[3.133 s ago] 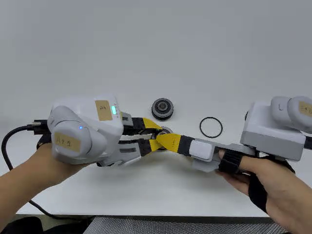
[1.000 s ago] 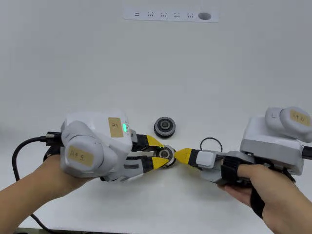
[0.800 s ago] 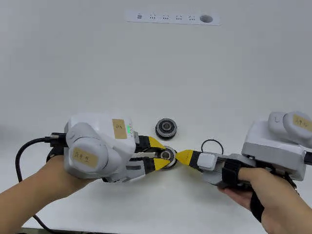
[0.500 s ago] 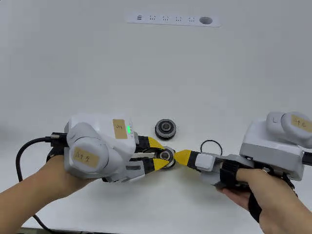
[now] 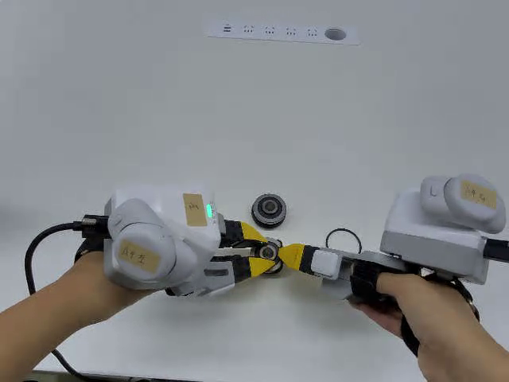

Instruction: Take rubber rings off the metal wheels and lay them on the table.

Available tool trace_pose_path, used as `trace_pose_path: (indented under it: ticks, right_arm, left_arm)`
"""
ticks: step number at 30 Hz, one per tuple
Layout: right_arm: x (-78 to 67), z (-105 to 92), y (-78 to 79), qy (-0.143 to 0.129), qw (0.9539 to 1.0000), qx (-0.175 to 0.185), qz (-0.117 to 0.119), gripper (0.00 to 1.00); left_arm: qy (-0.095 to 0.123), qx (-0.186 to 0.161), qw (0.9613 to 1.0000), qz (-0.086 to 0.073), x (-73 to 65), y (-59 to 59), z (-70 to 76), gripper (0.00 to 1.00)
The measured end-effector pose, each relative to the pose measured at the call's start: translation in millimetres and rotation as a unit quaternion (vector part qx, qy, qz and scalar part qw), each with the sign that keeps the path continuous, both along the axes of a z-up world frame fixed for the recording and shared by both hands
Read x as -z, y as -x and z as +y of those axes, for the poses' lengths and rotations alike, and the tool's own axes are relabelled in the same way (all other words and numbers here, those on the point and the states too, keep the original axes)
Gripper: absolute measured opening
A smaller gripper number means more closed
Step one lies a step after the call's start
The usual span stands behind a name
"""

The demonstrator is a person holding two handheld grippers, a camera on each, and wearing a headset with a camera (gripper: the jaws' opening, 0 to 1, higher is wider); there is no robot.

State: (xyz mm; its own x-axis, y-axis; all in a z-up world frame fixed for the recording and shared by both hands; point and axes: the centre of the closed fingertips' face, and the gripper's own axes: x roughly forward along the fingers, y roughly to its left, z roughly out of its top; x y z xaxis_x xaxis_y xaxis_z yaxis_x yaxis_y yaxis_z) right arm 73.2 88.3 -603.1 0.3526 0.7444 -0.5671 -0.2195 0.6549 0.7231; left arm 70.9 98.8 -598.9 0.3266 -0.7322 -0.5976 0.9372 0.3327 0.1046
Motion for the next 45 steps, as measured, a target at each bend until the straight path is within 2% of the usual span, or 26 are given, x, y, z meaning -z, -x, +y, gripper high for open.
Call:
trace_pose_path:
  ticks: [21,34,45]
  right_arm:
    - [-8.5,8.1,4.3,0.001,0.9994,-0.028,-0.019,0.00]
    - [-5.7,4.1,0.6,-0.005,1.0000,-0.005,-0.006,0.01]
    - [-3.0,2.6,-1.5,-0.006,1.0000,0.002,-0.003,0.01]
  left_arm:
    - [0.001,-0.002,1.0000,-0.001,-0.5,0.0,-0.5,0.12]
    - [-0.001,0.001,1.0000,-0.009,-1.7,0.7,-1.5,0.13]
    - [0.005,-0.009,0.9999,-0.004,-2.4,-0.7,-1.4,0.14]
